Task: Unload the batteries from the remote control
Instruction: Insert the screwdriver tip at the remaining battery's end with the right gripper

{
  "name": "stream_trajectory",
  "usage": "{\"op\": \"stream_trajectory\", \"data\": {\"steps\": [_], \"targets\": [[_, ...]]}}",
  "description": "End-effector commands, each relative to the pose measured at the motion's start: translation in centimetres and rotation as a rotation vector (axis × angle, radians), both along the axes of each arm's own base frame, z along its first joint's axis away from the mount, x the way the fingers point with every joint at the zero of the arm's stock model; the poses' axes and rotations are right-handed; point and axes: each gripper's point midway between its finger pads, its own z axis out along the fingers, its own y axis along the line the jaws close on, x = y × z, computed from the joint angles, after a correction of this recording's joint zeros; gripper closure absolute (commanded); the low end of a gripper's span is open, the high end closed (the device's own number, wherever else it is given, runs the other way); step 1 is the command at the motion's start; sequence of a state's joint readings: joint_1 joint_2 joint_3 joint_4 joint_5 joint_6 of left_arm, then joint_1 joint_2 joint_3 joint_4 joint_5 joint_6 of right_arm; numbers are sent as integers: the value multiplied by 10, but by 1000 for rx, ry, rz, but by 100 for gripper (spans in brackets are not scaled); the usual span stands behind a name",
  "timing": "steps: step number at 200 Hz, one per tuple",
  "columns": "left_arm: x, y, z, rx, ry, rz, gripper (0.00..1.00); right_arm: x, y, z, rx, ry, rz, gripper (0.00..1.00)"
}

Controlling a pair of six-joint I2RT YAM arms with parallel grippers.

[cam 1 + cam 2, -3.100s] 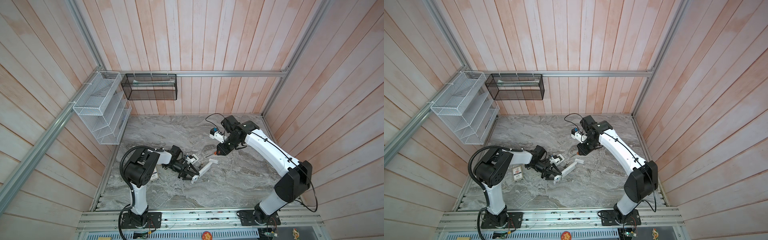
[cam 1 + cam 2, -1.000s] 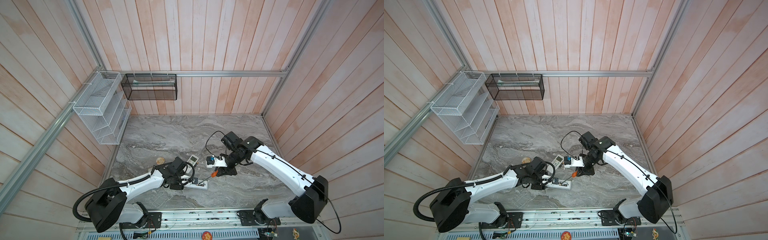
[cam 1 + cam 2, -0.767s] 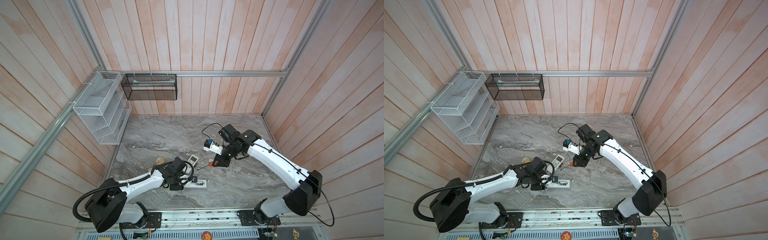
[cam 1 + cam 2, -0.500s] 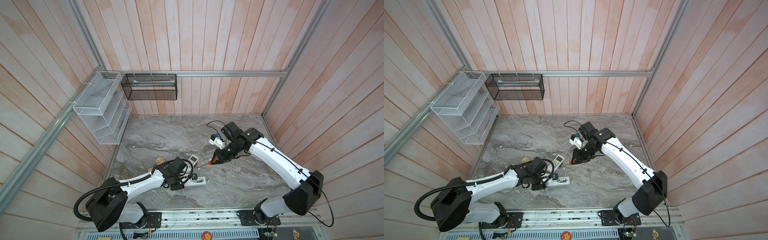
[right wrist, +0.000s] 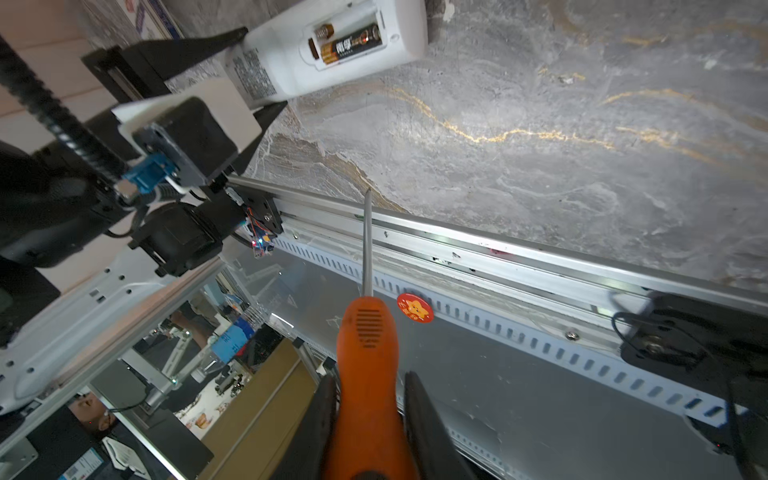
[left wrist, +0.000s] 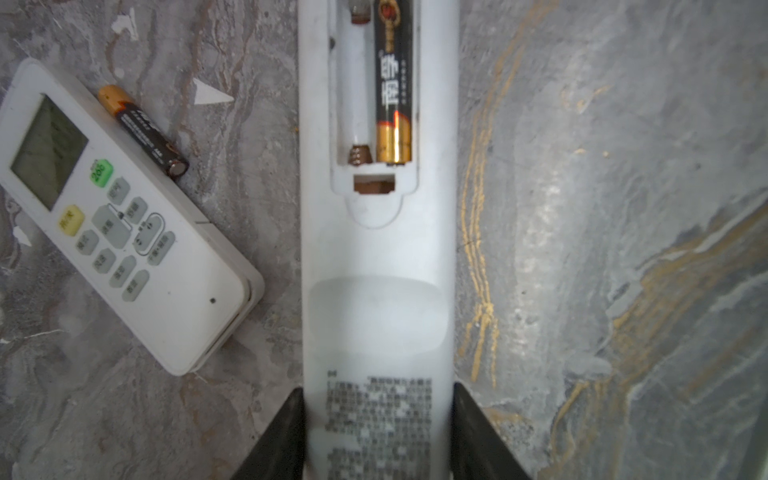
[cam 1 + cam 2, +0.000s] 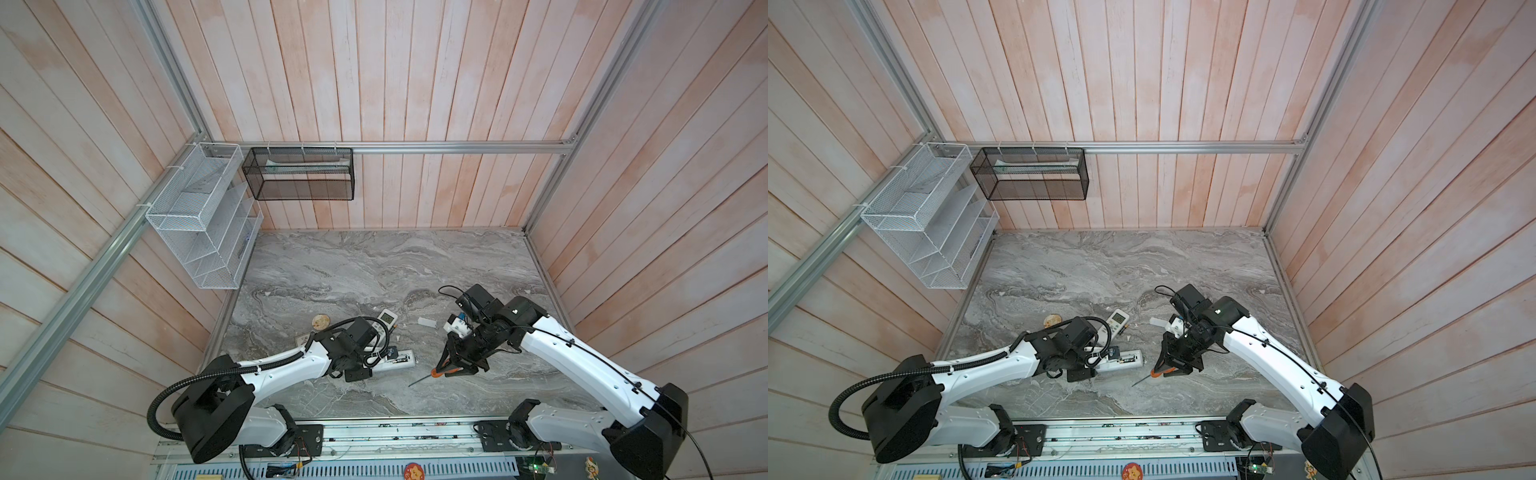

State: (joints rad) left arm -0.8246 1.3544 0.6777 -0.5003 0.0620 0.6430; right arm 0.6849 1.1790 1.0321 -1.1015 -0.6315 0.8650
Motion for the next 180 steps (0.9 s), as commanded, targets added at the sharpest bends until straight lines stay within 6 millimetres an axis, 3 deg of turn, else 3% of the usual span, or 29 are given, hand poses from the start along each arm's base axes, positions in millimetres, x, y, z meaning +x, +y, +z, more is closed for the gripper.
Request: {"op": "stream_trajectory", "data": {"steps": [1,28,75,180], "targets": [[7,-7,9,-34,-37,14,100,14,11,4,54,-20,-93,100],[5,-7,5,-29,-28,12,100,26,21,6,114,-25,-135,100],[6,-7,5,-25,-35,17,100,40,8,3,106,-32,-176,100],[8,-5,5,-18,-40,29,100,47,-5,-21,69,-16,-181,100]]}}
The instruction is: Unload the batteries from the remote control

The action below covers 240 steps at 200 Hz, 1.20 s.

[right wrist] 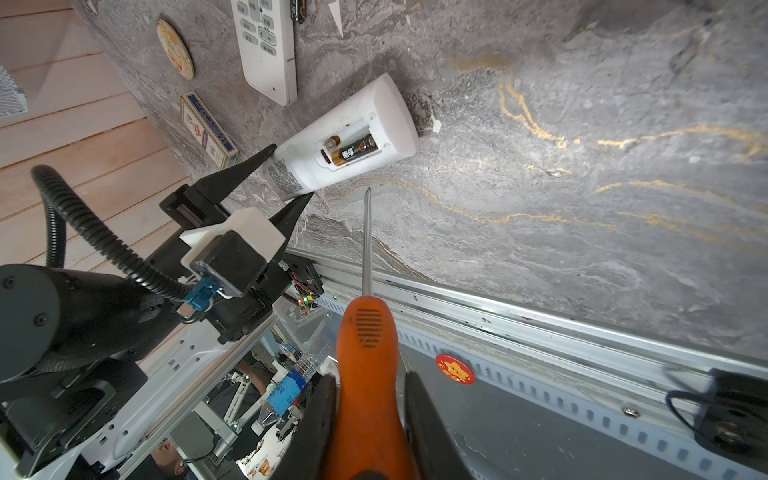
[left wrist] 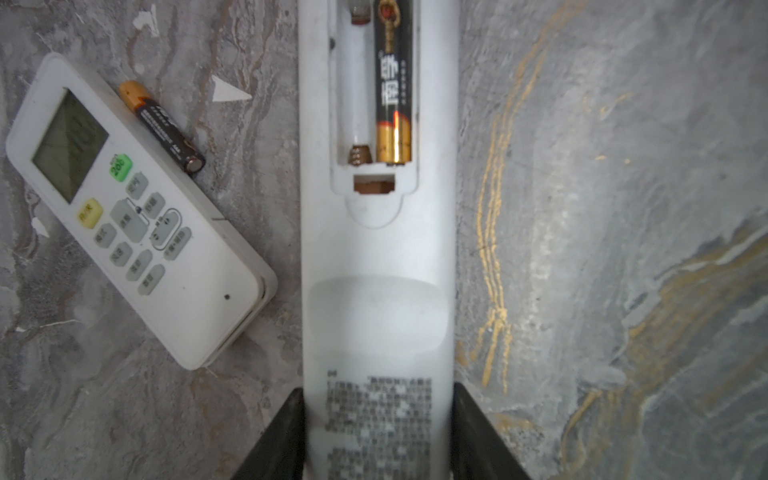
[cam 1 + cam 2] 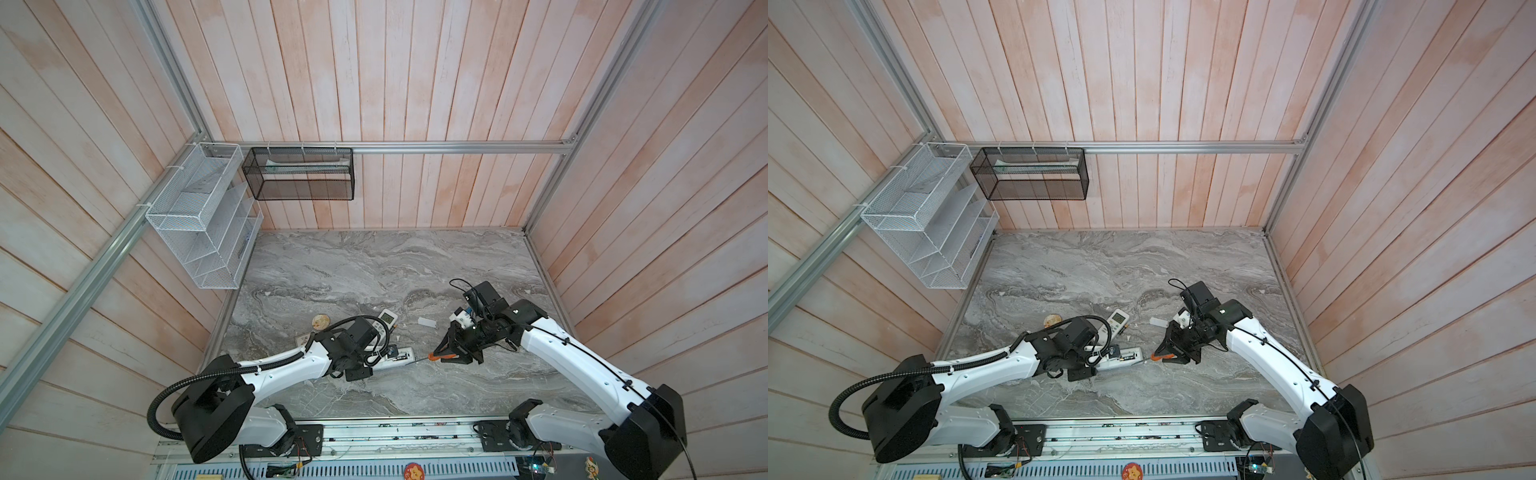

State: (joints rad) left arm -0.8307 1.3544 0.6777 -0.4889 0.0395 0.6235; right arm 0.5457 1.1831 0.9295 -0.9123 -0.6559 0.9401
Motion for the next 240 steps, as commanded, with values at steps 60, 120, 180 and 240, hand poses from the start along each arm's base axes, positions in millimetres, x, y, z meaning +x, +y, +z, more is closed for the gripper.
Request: {"op": "stream_trajectory", "data": {"steps": [60,120,180,240], "targets": [[5,-5,2,-14,-19,10,100,12,5,-4,24,-15,16,100],[5,-4,-1,-3,-11,12,100,22,5,-6,34,-24,21,100],[8,-5,-3,7,-5,23,100,19,1,-19,20,9,34,100],[10,-10,-3,20,6,43,100,13,-6,-32,-30,51,62,100]]}}
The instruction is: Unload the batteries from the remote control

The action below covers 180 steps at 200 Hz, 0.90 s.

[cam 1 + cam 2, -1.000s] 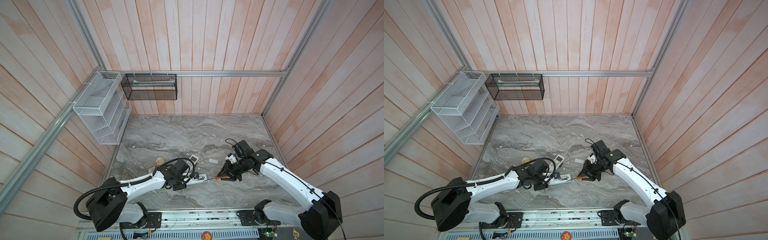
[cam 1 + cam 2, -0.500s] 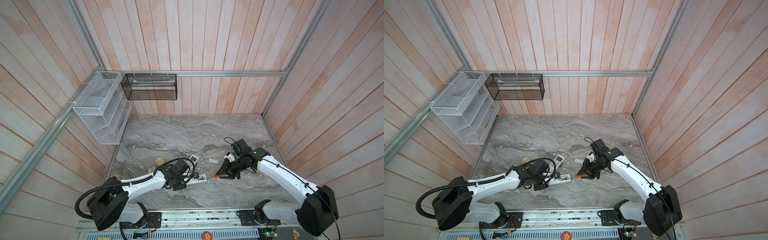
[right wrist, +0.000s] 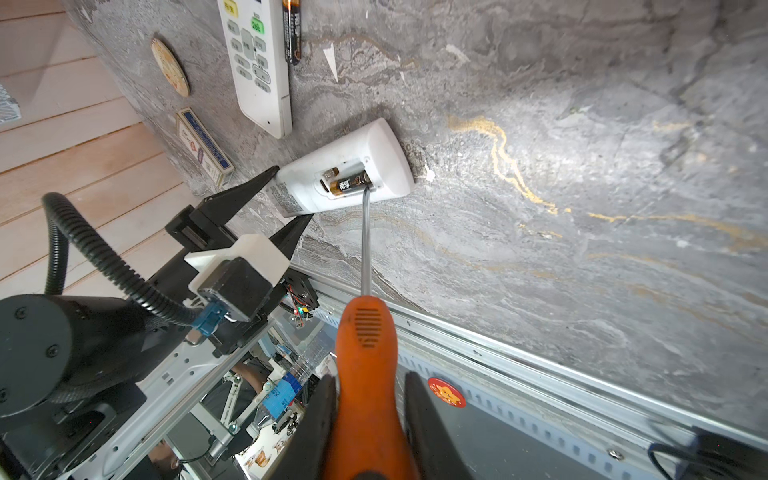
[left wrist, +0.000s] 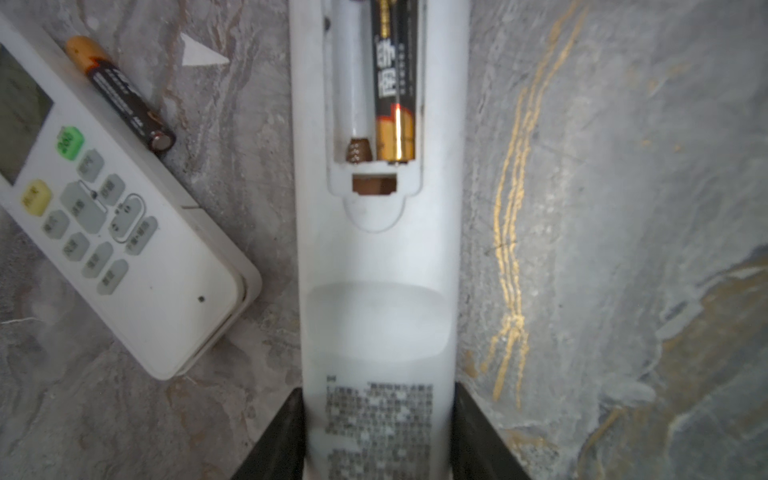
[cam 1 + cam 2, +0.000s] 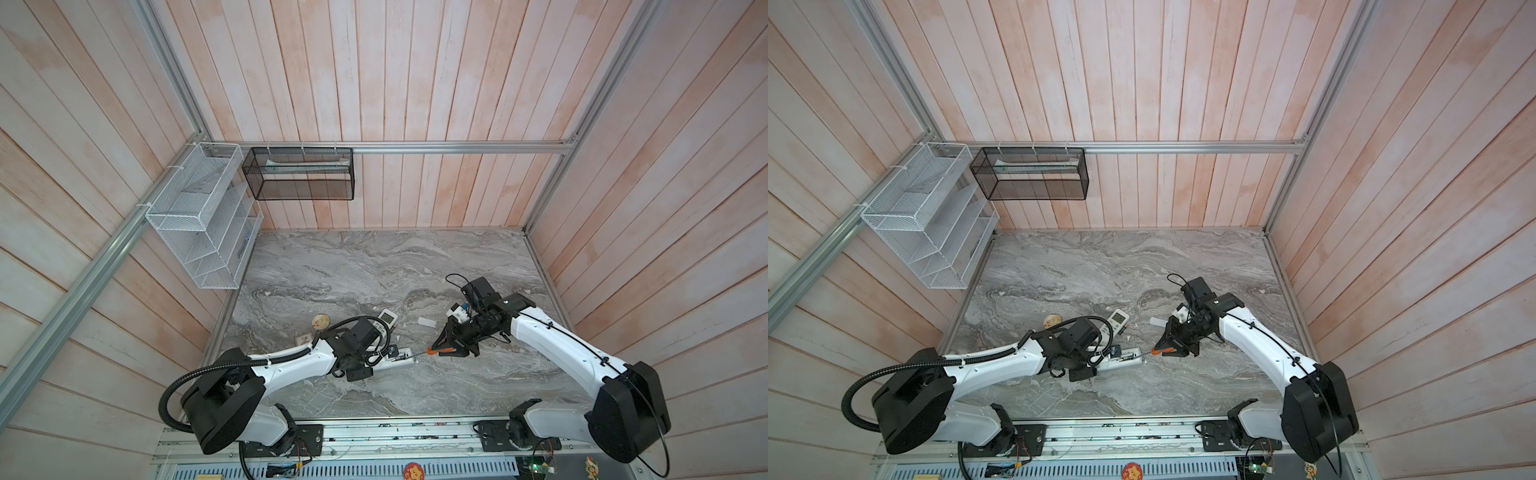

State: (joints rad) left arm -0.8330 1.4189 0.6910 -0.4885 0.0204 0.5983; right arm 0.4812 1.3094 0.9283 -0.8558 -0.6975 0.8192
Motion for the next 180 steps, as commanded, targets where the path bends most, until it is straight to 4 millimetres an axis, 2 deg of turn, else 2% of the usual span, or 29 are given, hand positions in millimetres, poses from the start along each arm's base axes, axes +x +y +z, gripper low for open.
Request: {"op": "stream_trajectory", "data": {"steps": [1,33,101,145,180], "targets": [[9,-12,10,-22,-23,14,100,-10,-7,-11,-45,51,25,100],[13,-16,14,-21,-40,29,100,-7,-4,-11,-49,47,40,100],[8,-29,17,-40,-6,12,100,-4,12,-17,-54,9,124,100],[-9,-41,19,-105,158,16,100,-12,2,-28,-63,-62,128,100],[-21,-48,25,-179,361,62,100,-28,-10,-48,-114,-119,148,100]]}}
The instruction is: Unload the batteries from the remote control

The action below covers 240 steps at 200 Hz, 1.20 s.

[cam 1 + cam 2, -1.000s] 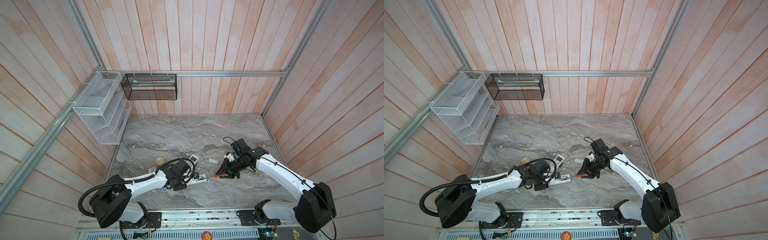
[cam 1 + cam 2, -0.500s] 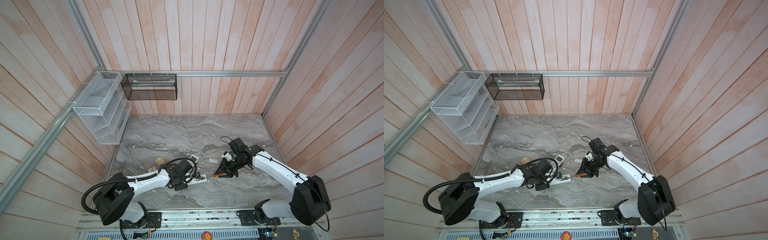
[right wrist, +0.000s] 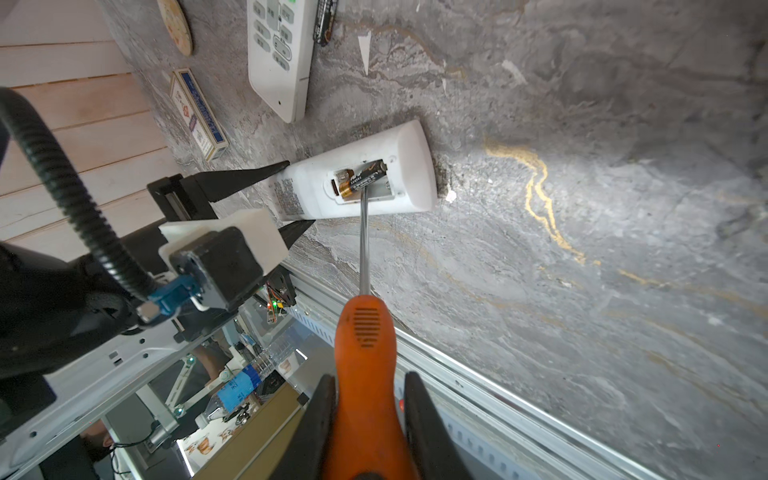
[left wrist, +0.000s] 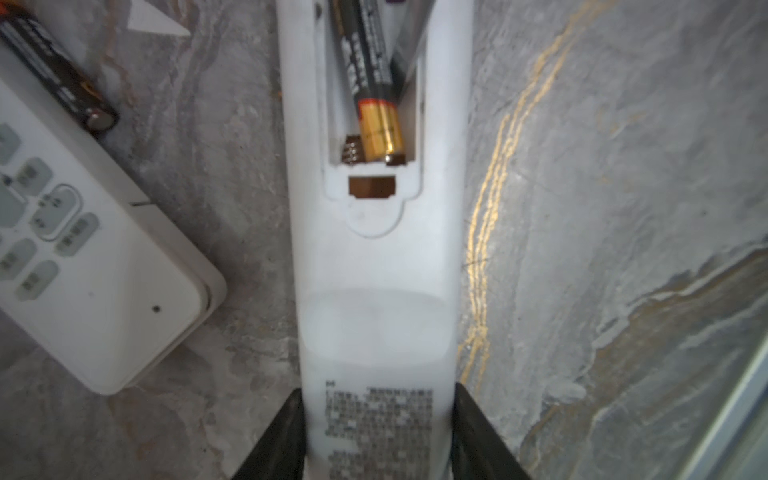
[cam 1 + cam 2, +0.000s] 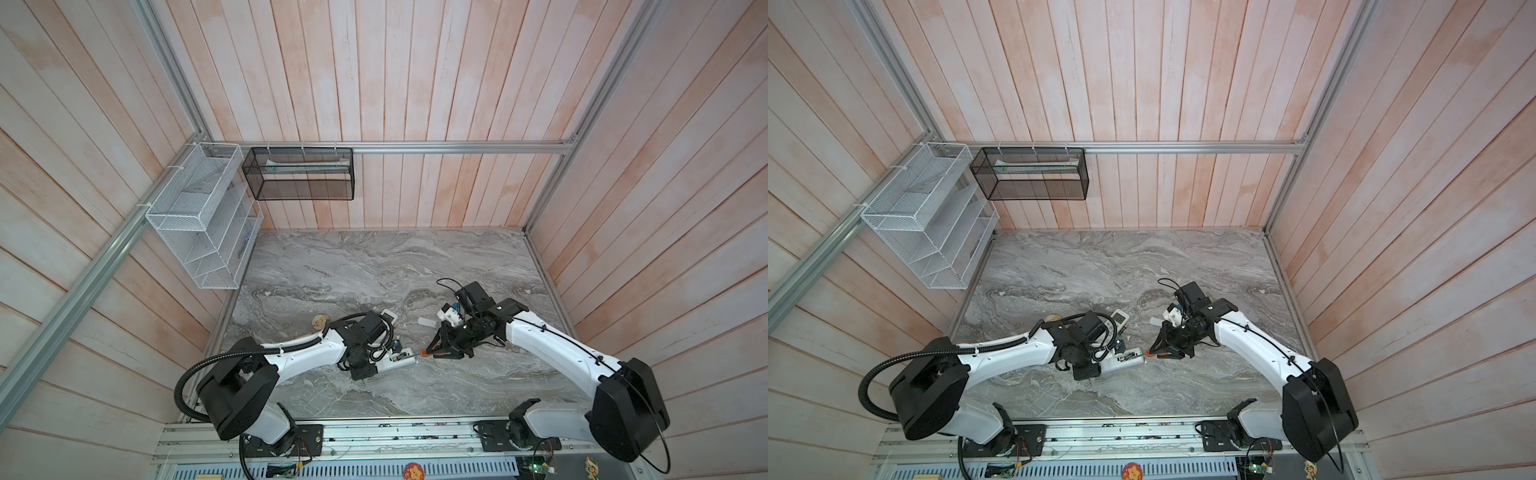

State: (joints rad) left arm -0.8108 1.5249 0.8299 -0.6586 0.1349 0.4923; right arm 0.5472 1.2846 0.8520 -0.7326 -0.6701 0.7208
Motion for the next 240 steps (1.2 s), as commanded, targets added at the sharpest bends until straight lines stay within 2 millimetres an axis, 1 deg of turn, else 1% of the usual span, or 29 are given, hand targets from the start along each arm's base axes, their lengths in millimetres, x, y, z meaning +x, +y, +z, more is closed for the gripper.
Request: {"op": "stream_trajectory", "data": {"steps": [1,31,52,80,101,116,140,156,175,186,199,210,229,240], "targets": [[-11,-40,23,-199,156,-8,100,-21,-22,-35,-139,11,8,100],[-15,-45,31,-243,244,17,100,-33,-26,-47,-145,-14,2,100],[-18,-50,37,-275,317,35,100,-34,-28,-52,-170,-45,15,100],[-18,-52,35,-285,367,60,100,-37,-34,-60,-214,-51,27,100],[-16,-53,38,-313,415,94,100,-37,-45,-64,-281,-58,25,100],[-15,-53,41,-330,456,112,100,-31,-52,-59,-329,-89,30,100],[-12,-52,41,-319,496,136,100,-21,-52,-47,-355,-131,39,100],[-3,-44,31,-250,444,161,100,-17,-49,-41,-353,-136,45,100],[8,-33,21,-179,369,184,100,-18,-51,-39,-373,-114,51,100],[14,-29,19,-156,329,196,100,-19,-53,-38,-392,-102,54,100],[17,-31,22,-168,308,192,100,-16,-53,-37,-398,-113,55,100],[18,-33,23,-180,307,191,100,-13,-50,-37,-384,-126,55,100],[18,-37,23,-192,321,187,100,-11,-38,-37,-313,-139,60,100],[17,-38,21,-195,327,186,100,-9,-35,-37,-294,-151,50,100]]}}
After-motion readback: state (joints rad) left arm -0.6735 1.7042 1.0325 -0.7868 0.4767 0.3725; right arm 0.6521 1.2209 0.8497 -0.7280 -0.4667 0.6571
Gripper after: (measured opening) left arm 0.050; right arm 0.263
